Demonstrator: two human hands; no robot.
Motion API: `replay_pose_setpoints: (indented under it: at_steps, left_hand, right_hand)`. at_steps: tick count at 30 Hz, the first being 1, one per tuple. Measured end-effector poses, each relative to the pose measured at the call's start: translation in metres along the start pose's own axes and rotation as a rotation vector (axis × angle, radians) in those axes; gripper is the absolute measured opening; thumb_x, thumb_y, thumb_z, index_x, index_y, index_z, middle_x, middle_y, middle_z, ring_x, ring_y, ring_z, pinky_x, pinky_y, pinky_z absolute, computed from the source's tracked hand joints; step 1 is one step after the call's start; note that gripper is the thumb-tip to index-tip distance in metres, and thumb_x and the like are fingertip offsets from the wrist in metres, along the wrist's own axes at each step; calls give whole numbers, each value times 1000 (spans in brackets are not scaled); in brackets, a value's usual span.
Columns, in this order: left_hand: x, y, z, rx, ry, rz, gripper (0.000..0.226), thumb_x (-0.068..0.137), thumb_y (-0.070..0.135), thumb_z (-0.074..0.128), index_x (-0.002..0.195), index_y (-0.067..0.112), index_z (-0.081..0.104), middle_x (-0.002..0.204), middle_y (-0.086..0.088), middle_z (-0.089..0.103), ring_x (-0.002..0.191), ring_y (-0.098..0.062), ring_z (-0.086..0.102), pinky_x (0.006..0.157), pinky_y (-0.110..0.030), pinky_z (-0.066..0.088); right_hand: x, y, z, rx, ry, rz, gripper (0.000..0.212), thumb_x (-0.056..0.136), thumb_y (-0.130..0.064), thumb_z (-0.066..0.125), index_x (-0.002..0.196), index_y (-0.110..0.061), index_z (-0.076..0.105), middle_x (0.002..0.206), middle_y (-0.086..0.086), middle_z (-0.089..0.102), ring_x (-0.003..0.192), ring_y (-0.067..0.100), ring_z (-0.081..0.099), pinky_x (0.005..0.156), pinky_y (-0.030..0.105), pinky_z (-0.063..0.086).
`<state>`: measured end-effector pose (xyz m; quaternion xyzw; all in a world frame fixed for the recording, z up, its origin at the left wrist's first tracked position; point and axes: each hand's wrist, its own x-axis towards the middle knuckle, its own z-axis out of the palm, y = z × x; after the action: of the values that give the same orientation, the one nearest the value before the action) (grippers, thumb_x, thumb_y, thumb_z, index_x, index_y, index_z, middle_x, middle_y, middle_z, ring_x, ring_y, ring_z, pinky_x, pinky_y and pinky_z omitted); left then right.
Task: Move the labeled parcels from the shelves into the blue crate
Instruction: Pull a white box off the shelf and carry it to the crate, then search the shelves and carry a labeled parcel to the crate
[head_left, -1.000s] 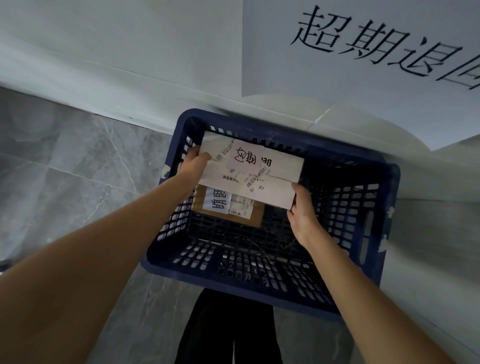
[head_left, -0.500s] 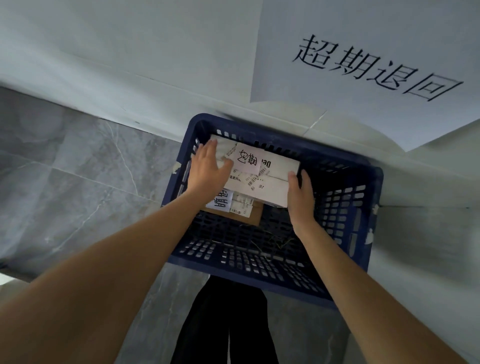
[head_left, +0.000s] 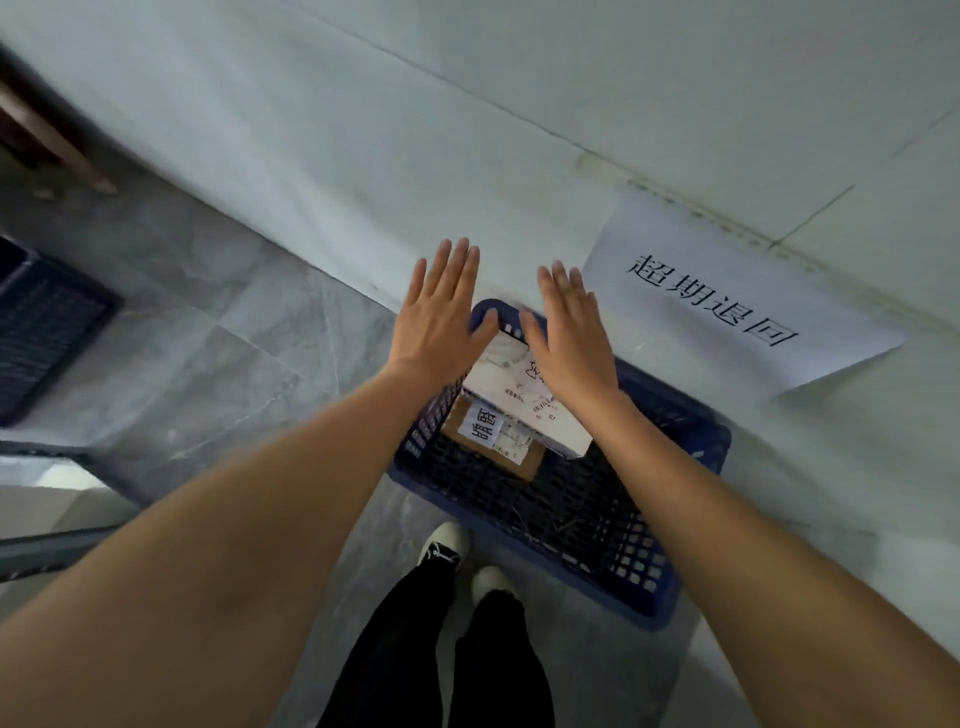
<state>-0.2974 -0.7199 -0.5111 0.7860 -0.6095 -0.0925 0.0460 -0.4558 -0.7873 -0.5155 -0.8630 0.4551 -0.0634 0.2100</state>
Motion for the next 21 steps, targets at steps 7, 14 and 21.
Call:
replay_pose_setpoints:
  at_steps: [7,14,21]
  left_hand:
    - [-66,-28,-104,59,198,-237,73,94,53,14,153,11,13,162,-7,10,150,-21,1,122,-41,1]
    - [-170,-76,-207,50,400,-539,69,95,50,19,153,13,19,160,-5,18,149,-21,8,121,-40,1]
    - [-362,-166,-278,183,485,-913,68,97,49,20,154,14,11,162,-3,8,149,-19,-1,122,-40,-1]
  right_hand:
    - [8,-114,-70,-133,28,-348,61,104,-43,28,156,-15,11,163,7,6,151,25,1,120,41,1]
    - [-9,-267,-112,-177,50,-719,59,104,-44,28,155,-18,15,163,5,8,151,25,3,120,42,2]
    - [-86,-452,-95,-67,-37,-1109,58,103,-44,30,155,-21,17,163,1,10,151,20,1,120,41,0]
